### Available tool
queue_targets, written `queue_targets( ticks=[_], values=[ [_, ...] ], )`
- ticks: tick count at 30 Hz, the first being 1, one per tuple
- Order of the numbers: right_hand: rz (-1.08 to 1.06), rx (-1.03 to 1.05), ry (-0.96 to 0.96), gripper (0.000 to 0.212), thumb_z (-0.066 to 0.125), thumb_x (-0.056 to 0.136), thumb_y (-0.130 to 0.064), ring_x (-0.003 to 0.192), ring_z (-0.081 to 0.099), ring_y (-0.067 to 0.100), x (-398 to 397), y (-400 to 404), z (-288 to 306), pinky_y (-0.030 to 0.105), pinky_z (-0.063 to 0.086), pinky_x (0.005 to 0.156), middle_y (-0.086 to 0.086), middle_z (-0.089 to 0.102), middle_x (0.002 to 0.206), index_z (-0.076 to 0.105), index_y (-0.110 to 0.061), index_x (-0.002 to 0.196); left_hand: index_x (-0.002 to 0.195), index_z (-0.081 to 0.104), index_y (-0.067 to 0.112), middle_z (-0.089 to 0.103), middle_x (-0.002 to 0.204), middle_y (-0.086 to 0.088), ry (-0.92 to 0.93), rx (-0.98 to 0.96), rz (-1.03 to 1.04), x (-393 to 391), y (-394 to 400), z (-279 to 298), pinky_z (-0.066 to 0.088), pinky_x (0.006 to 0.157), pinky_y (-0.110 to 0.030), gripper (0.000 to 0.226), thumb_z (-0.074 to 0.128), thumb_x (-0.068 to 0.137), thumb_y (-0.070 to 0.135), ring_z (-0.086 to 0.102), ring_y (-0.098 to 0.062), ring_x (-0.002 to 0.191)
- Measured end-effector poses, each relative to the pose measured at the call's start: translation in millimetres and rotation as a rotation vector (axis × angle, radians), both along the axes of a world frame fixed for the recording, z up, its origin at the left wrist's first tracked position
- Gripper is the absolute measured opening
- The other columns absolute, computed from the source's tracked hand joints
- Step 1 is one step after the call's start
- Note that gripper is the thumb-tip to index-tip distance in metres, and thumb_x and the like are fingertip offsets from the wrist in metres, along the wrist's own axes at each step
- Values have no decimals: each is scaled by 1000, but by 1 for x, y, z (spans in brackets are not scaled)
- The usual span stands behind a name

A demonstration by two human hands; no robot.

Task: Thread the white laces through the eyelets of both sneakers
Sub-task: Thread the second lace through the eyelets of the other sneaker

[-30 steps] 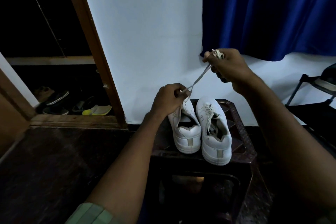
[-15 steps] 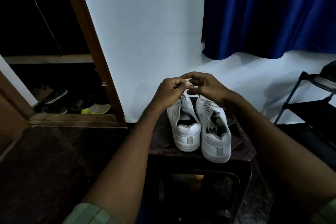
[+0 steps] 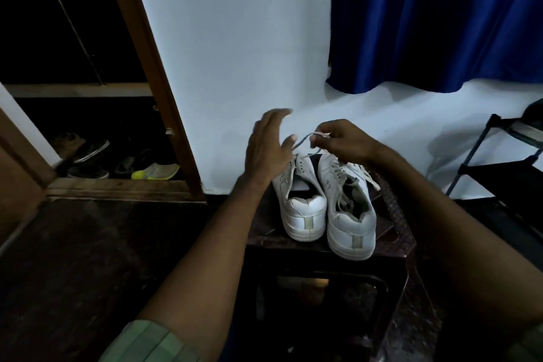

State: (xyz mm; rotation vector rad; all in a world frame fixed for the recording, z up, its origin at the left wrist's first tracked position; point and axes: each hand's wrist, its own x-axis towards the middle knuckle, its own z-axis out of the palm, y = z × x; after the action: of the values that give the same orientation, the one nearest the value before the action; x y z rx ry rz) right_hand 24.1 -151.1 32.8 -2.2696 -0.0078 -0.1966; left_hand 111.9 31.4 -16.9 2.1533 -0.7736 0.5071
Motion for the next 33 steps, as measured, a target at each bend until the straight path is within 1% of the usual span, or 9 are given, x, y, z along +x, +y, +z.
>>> queue_targets(
  ticks=[2, 6, 9, 13, 15, 18, 22, 26, 33],
  values=[
    [17, 71, 4, 31, 52, 106, -27, 50, 43, 3, 0, 9, 0, 21, 35, 44, -9, 51, 60, 69, -6, 92, 134, 63, 29, 67, 128, 13, -90, 42, -153, -8, -7, 10, 49, 92, -33, 35, 60, 99, 22, 62, -10, 98],
    [32, 132, 39, 31, 54, 105, -30, 48, 40, 3, 0, 8, -1, 23, 31, 46, -1, 49, 68, 71, -9, 90, 90, 73, 25, 67, 67, 18, 92, 73, -220, -12, -4, 15, 56, 74, -41, 27, 50, 104, 25, 66, -11, 68],
    [3, 155, 51, 33, 60, 103, -34, 44, 38, 1, -3, -1, 0, 22, 30, 44, -7, 47, 60, 71, -7, 87, 87, 75, 28, 76, 91, 11, 139, -19, 79, -6, 4, 19, 54, 80, -34, 31, 47, 98, 28, 70, -21, 89],
    [-46, 228, 32, 36, 61, 103, -35, 45, 25, 9, -5, -17, 5, 20, 20, 42, 1, 37, 60, 70, -7, 82, 111, 76, 23, 71, 124, -9, 385, -93, 559, -2, 23, 19, 46, 82, -36, 30, 48, 104, 27, 65, -37, 114],
    [-72, 162, 3, 36, 63, 101, -34, 47, 27, 11, -2, -16, 3, 19, 20, 40, 5, 40, 63, 72, -7, 81, 123, 72, 24, 63, 134, -3, 232, 11, 511, -7, 23, 9, 49, 89, -39, 25, 56, 104, 24, 63, -31, 118],
    [-22, 54, -23, 29, 66, 99, -33, 53, 43, 12, 5, 0, -6, 21, 34, 47, -1, 54, 59, 75, -15, 77, 140, 62, 23, 61, 139, 4, 74, -56, 86, -14, 6, 7, 50, 93, -32, 36, 61, 104, 27, 65, -19, 113],
    [42, -11, -59, 20, 63, 97, -14, 63, 58, 0, 11, 16, -10, 22, 46, 67, -7, 69, 70, 77, -10, 83, 116, 76, 20, 75, 89, 7, 295, -66, -276, -22, -8, 18, 57, 73, -30, 23, 62, 104, 33, 68, -7, 71],
    [52, 95, 69, 28, 57, 103, -24, 52, 39, 11, 5, 11, -6, 24, 28, 47, 5, 47, 63, 75, -10, 86, 83, 80, 20, 73, 73, 9, 207, -33, -125, -11, -1, 12, 50, 67, -25, 27, 71, 97, 42, 65, -2, 66],
    [-51, 101, 102, 29, 62, 102, -22, 43, 41, -1, 5, -5, -9, 19, 27, 44, -6, 58, 62, 75, -1, 86, 92, 80, 19, 75, 106, -3, 129, 78, 387, 8, 22, -4, 50, 81, -33, 22, 68, 98, 36, 69, -26, 101]
  ],
)
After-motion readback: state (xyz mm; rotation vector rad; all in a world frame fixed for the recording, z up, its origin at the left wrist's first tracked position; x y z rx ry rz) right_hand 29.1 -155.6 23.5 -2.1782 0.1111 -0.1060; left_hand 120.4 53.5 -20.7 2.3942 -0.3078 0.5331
